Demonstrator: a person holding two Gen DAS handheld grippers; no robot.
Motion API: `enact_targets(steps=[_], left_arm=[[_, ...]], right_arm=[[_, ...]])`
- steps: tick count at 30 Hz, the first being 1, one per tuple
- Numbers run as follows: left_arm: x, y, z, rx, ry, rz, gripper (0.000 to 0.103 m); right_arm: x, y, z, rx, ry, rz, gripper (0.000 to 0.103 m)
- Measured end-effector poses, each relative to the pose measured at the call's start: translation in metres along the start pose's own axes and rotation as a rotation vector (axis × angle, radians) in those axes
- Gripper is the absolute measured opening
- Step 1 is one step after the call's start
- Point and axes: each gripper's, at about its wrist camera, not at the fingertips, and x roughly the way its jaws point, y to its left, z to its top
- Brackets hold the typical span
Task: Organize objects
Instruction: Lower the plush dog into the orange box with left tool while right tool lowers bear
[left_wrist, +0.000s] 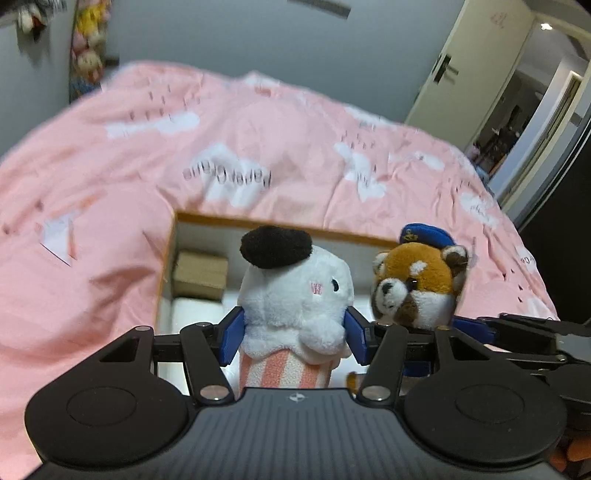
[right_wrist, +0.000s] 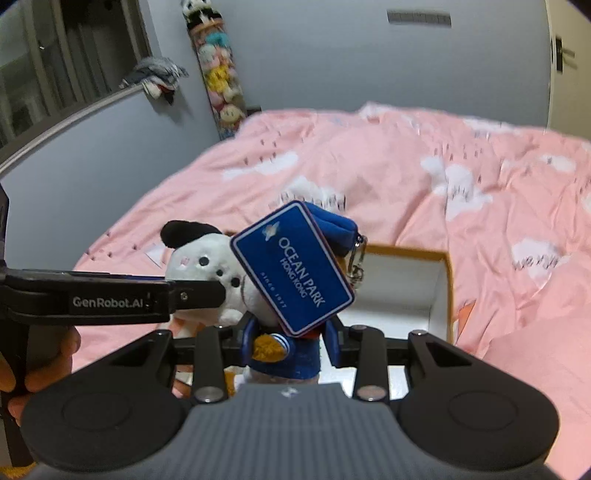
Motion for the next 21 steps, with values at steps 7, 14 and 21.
enact_targets(steps=[7,14,21], left_arm=[[0.060,0.033,0.011,-0.102,0.133,-0.029,0.065],[0.101,0.045,0.021,-0.149,0.198,0.007,0.065],[0.129,0.046,0.023,-0.173,0.254,0.066,0.066]], right_arm=[[0.063,-0.026,0.003,0.079,0.139,0.030,0.039],[0.111,-0.041,0.007,0.143,0.222,0.049,0.039],[0.145,-0.059,0.009,0.209,0.315,0.052,0.039]])
